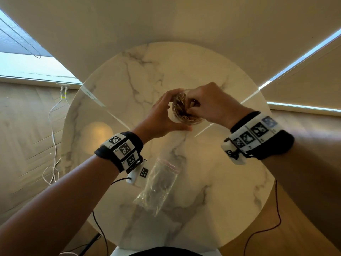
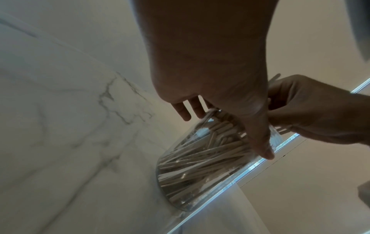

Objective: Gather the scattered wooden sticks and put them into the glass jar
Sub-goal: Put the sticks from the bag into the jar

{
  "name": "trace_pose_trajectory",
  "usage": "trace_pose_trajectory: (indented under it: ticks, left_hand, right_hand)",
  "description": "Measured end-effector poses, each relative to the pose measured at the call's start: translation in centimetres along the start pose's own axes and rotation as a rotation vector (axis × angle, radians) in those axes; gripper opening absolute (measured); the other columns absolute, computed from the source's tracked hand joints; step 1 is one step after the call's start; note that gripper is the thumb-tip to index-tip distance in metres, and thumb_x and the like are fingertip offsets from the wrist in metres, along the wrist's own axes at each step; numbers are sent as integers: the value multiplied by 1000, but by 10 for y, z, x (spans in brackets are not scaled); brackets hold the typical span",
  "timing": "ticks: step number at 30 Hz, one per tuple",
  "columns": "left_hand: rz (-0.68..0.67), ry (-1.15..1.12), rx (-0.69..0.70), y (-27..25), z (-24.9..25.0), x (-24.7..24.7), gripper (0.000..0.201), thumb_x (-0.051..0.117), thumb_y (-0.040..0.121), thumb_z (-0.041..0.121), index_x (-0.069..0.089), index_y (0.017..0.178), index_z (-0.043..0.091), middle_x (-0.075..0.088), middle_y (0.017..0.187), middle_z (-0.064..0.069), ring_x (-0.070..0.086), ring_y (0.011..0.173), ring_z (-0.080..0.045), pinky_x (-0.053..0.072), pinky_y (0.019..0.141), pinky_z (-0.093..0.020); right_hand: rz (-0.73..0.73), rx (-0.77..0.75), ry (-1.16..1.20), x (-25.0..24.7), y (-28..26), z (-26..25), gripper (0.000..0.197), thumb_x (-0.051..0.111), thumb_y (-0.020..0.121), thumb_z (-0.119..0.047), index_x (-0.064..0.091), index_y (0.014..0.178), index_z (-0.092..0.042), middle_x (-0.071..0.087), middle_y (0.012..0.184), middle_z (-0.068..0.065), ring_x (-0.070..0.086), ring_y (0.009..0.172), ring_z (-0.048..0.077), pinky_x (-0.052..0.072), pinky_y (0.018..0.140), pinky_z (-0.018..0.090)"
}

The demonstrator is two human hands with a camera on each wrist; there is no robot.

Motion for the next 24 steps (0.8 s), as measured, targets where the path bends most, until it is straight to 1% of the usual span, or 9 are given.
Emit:
trace_pose_trajectory:
  ticks: [3, 7, 11, 13, 15, 17, 19, 21, 24]
  left_hand:
    - [9, -19, 12, 0, -1, -1, 109, 99, 59, 46, 40, 150, 29, 55, 140, 8, 55, 129, -10, 51, 108, -43]
    - [5, -9, 15, -1, 0, 0, 107, 97, 61, 47, 39, 149, 30, 56, 136, 10, 53, 128, -7, 49, 109, -39]
    - [3, -19, 21, -2, 1, 0, 104, 96, 61, 48, 41, 148, 29, 56, 138, 9, 53, 128, -8, 49, 109, -40]
    - [8, -26, 20, -1, 1, -1, 105, 96, 60, 49, 43, 147, 29, 55, 139, 8, 54, 129, -9, 50, 109, -40]
    - [11, -24, 7, -1, 1, -1, 107, 96, 58, 51, 42, 148, 30, 55, 140, 9, 53, 130, -8, 49, 109, -39]
    - [6, -24, -4, -1, 2, 0, 106, 95, 58, 52, 41, 147, 32, 55, 139, 10, 52, 131, -6, 48, 110, -38]
    - [6, -23, -8, -1, 2, 0, 106, 95, 59, 51, 40, 147, 33, 55, 139, 10, 52, 131, -6, 47, 111, -37]
    - [13, -17, -1, -2, 3, 0, 105, 95, 59, 51, 39, 147, 32, 55, 141, 8, 52, 130, -7, 47, 110, -36]
    - [28, -40, 4, -2, 2, 1, 102, 99, 61, 42, 42, 145, 28, 55, 136, 10, 55, 122, -3, 48, 103, -24]
  right_hand:
    - [-25, -7, 72, 9, 1, -3, 21, 81, 79, -13, 74, 98, -11, 70, 93, -3, 71, 85, 20, 59, 78, 36]
    - [105, 81, 224, -16, -8, 0, 30, 89, 75, -27, 70, 97, -19, 73, 93, -7, 73, 83, 5, 62, 76, 30]
    - [97, 5, 189, -11, -3, -10, 18, 84, 81, -24, 74, 95, -21, 72, 91, -11, 70, 82, 3, 57, 76, 21]
    - [34, -23, 93, 4, 4, -10, 7, 77, 86, -15, 75, 91, -19, 73, 91, -5, 69, 84, 11, 57, 77, 25]
    - [30, 14, 14, 11, 7, -1, 9, 71, 86, -9, 74, 88, -17, 73, 92, 1, 70, 84, 20, 59, 77, 36]
    - [112, 35, 50, 4, 4, 6, 9, 71, 85, -10, 74, 90, -16, 72, 90, 1, 70, 82, 17, 60, 75, 36]
    - [203, -17, 194, -7, -1, 5, 19, 76, 84, -14, 73, 102, -19, 69, 97, -2, 69, 81, 9, 59, 74, 26]
    - [208, -129, 254, -10, -2, -3, 32, 77, 85, -19, 70, 116, -20, 65, 111, -1, 67, 88, 7, 55, 76, 17]
    - [75, -305, 118, 2, 1, -9, 34, 73, 91, -24, 69, 123, -15, 63, 121, 1, 63, 105, 12, 52, 90, 22]
Point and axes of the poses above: each hand's wrist, its own y-axis towards the middle knuckle, its own x-axis out of the palm, z = x × y, the point moved 2 cm from there along y, towards the middle knuckle
